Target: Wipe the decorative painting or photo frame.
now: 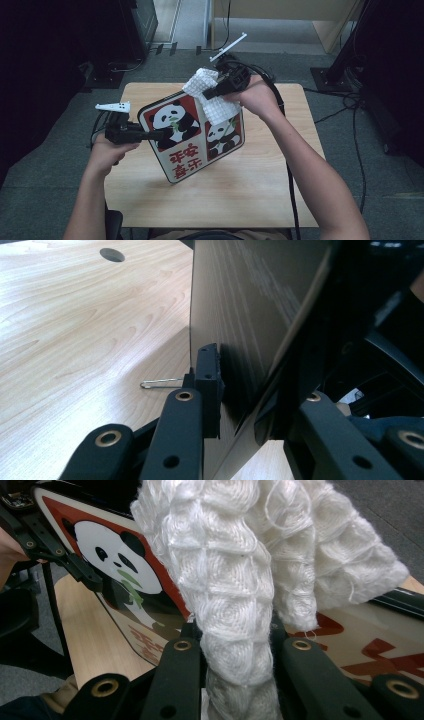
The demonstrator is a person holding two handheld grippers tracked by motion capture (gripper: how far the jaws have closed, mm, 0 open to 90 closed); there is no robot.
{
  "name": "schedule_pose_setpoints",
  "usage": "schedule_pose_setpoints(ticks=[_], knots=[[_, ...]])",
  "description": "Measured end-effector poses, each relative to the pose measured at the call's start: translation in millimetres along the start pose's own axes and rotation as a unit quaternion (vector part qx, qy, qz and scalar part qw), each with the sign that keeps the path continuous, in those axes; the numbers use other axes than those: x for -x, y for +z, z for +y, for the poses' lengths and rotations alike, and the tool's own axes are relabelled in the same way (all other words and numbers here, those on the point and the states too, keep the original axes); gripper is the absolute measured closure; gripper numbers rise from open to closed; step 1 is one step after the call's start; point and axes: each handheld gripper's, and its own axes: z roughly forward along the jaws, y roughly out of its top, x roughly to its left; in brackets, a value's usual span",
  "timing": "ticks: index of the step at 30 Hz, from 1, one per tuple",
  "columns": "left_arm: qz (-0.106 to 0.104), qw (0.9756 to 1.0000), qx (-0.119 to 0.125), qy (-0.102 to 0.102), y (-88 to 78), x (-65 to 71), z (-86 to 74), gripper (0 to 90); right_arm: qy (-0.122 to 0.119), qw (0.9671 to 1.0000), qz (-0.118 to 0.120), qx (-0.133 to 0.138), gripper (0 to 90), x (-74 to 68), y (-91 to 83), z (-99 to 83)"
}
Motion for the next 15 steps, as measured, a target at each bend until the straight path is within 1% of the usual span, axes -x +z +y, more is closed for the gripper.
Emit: schedule_pose_setpoints(ticks=[3, 6, 8, 12, 15], knots=[[0.000, 1.0000, 0.000, 0.001, -0.1, -0.1, -0.1, 75.7, 0.005, 1.0000, 0.002, 0.002, 77.8, 0.2, 3.0, -1.3], [0.000, 1.0000, 0.001, 0.001, -0.1, -0.3, -0.2, 75.7, 0.000, 1.0000, 0.001, 0.001, 77.7, -0.8, 5.2, -2.9], [0.000, 1.0000, 0.001, 0.000, -0.1, -0.9, -0.3, 75.7, -0.001, 1.0000, 0.003, 0.003, 77.7, -0.5, 7.1, -4.5], [0.000, 1.0000, 0.001, 0.000, -0.1, -0.8, -0.3, 75.7, 0.004, 0.9999, 0.012, 0.007, 77.7, 0.7, 12.5, -9.5], [0.000, 1.0000, 0.001, 0.001, -0.1, -0.7, -0.3, 75.7, 0.002, 0.9999, 0.012, 0.006, 77.7, 0.3, 15.7, -13.4]])
